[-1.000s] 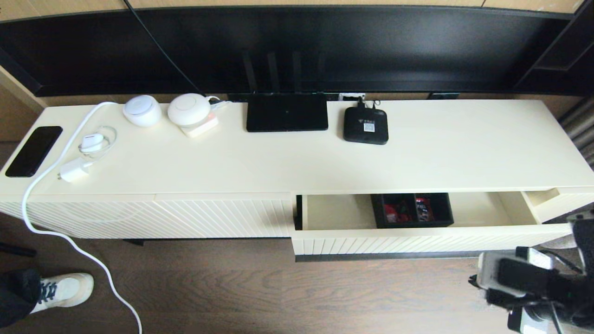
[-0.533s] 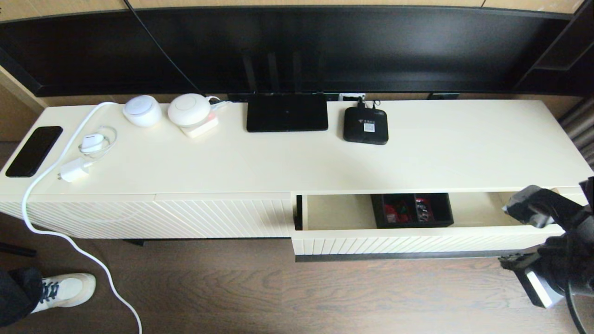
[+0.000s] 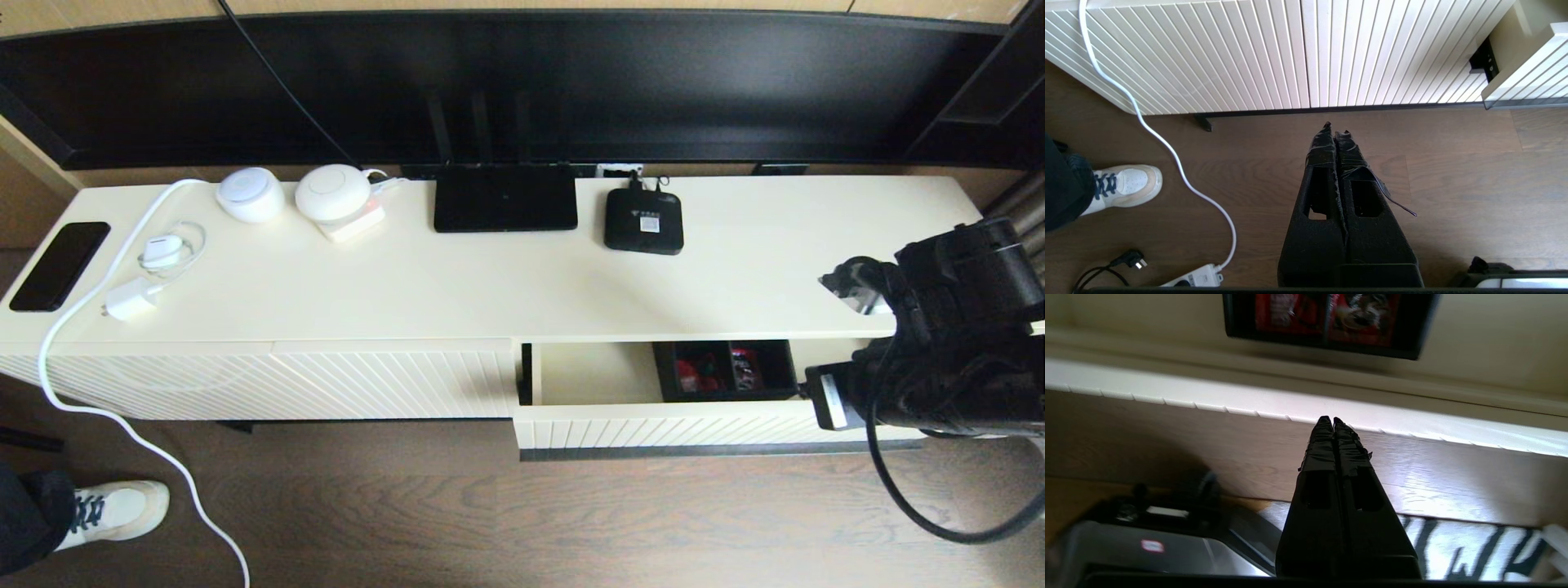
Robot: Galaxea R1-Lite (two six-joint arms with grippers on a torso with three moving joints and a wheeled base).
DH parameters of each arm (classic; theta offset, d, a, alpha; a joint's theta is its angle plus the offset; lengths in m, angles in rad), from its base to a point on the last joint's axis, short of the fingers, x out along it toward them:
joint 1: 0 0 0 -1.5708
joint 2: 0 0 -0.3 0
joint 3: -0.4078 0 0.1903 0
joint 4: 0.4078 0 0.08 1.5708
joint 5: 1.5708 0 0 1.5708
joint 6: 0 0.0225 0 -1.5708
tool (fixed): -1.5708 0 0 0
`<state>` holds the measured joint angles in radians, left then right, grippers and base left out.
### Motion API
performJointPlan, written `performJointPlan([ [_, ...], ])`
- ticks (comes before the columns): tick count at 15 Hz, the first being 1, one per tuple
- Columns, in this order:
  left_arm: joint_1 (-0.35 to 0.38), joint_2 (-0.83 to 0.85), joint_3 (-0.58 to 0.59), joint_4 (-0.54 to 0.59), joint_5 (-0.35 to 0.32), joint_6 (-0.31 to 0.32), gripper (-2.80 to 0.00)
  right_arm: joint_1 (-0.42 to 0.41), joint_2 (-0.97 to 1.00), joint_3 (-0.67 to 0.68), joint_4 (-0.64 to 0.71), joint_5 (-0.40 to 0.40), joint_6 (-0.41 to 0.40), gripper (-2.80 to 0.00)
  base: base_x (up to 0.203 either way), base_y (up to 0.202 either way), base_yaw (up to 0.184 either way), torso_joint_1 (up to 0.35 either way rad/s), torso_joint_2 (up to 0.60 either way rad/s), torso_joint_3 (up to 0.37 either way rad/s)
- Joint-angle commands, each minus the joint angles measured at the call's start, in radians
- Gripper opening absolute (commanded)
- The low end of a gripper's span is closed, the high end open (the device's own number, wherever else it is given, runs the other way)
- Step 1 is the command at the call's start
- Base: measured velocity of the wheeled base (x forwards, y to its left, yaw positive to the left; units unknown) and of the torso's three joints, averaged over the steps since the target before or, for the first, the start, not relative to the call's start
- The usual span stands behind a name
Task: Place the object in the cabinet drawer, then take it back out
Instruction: Open the drawer
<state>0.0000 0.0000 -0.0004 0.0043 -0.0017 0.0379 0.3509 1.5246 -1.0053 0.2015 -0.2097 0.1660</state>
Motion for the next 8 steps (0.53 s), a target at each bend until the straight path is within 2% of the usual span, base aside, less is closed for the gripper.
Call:
performJointPlan([
  [1, 0.000, 0.002, 0.000, 0.000, 0.000, 0.000, -2.80, 0.011, 0.082, -0.034, 0.001, -0.007, 0.038, -2.80, 0.000, 0.000, 0.000, 0.000, 0.00, 0.000],
  [8, 0.000, 0.002, 0.000, 0.000, 0.000, 0.000, -2.80, 0.017, 0.215, -0.139, -0.021, -0.038, 0.077, -2.80, 0.000, 0.000, 0.000, 0.000, 0.00, 0.000],
])
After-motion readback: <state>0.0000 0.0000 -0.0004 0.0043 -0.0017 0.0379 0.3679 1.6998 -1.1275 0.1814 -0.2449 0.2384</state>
